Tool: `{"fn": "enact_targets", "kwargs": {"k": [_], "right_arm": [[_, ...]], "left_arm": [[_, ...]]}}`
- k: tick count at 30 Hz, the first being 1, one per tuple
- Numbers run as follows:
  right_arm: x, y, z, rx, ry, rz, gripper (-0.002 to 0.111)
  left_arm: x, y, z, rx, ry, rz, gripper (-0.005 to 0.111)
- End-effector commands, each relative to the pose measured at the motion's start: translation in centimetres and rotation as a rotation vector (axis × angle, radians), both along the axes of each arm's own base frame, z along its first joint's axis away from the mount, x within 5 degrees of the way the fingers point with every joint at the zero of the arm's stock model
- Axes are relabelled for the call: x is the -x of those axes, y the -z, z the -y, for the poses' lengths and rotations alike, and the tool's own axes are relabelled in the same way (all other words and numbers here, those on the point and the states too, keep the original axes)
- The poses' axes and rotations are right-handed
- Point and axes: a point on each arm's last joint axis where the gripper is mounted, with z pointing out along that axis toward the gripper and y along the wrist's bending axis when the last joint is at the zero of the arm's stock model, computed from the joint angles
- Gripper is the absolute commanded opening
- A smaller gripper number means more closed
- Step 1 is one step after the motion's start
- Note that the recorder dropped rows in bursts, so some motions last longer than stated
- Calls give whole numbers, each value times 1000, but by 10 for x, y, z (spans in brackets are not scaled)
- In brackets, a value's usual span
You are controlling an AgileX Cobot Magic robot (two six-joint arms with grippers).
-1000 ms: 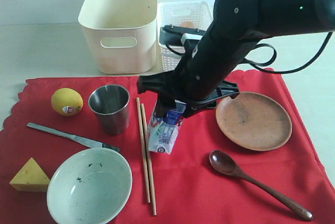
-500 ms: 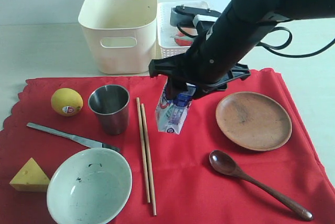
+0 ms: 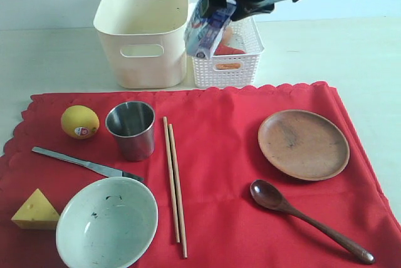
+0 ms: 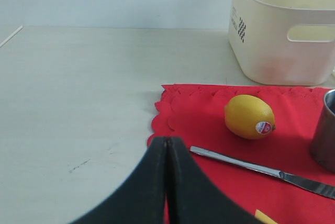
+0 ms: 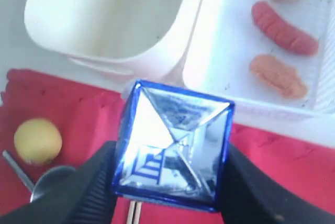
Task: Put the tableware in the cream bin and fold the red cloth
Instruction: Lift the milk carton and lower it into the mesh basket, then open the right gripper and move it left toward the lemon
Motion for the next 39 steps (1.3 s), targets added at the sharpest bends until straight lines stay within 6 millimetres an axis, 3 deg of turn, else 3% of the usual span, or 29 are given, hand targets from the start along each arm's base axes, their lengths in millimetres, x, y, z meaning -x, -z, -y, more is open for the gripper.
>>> {"fn": "enact_targets", "kwargs": {"k": [1,5,10,15,25,31,36,39], "right_arm": [[-29,-15,15,-19,54,73,0],[-56,-10,26,-23,102,87,0],[-88,15,33,-7,136,65,0],[-129,65,35,10,165,16,0],[-150,110,19,-64,119,-65,0],[-151,123,19,-45,115,-90,32],[-150,108,24,9,100,-36,65],[-149,92,29,64,86,25,77]], "left_arm": [[0,0,0,12,0,7,0],[0,0,0,12,0,7,0],[0,0,0,12,0,7,0],[0,0,0,12,0,7,0],[0,0,0,12,0,7,0],[0,0,0,12,0,7,0],[0,0,0,12,0,7,0],[0,0,0,12,0,7,0]]}}
